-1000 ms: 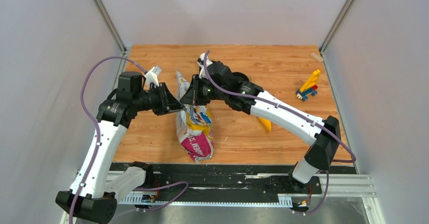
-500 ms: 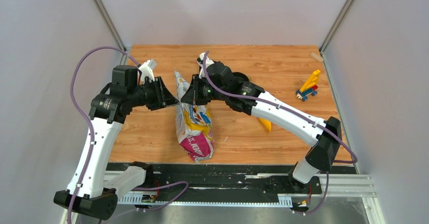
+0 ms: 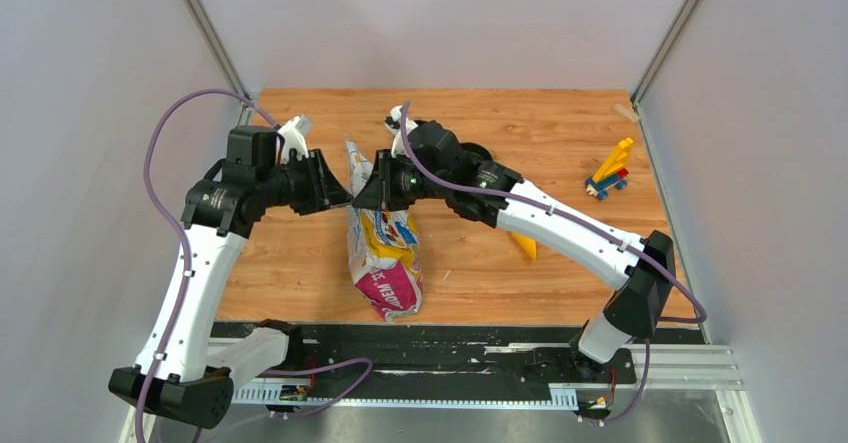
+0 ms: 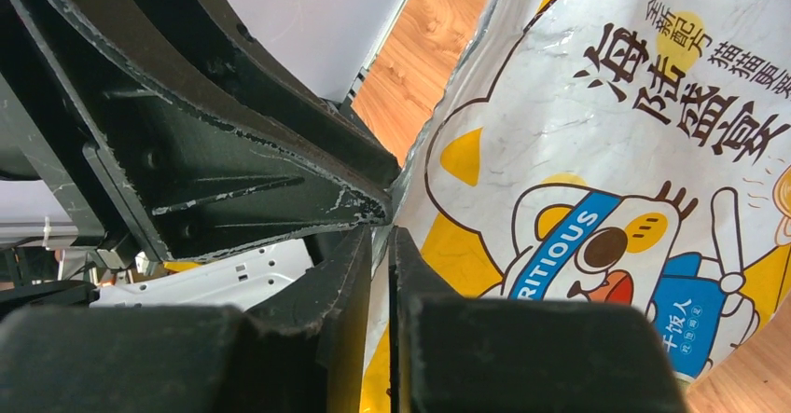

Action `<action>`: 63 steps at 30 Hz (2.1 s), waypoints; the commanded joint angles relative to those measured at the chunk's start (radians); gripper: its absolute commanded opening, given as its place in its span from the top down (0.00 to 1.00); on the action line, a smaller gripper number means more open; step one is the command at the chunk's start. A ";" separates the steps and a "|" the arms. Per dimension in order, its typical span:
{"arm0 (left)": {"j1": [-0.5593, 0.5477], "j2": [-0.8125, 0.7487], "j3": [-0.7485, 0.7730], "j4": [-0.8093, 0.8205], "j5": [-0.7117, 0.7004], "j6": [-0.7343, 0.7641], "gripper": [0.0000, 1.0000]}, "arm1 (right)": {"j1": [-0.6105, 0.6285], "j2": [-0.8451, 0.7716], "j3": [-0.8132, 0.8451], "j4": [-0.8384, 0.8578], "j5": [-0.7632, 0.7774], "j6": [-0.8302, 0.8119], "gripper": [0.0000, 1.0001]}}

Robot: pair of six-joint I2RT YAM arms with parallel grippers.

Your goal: Serve the pet food

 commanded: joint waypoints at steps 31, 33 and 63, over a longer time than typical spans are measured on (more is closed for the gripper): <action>0.003 -0.020 -0.062 0.087 0.041 0.009 1.00 | -0.007 0.001 0.038 -0.038 0.043 0.024 1.00; 0.004 -0.020 -0.054 0.077 0.034 0.019 1.00 | -0.007 -0.010 0.028 -0.039 0.073 0.025 1.00; 0.004 -0.014 0.015 0.023 0.048 0.080 1.00 | -0.005 0.024 0.123 -0.067 -0.053 -0.026 0.65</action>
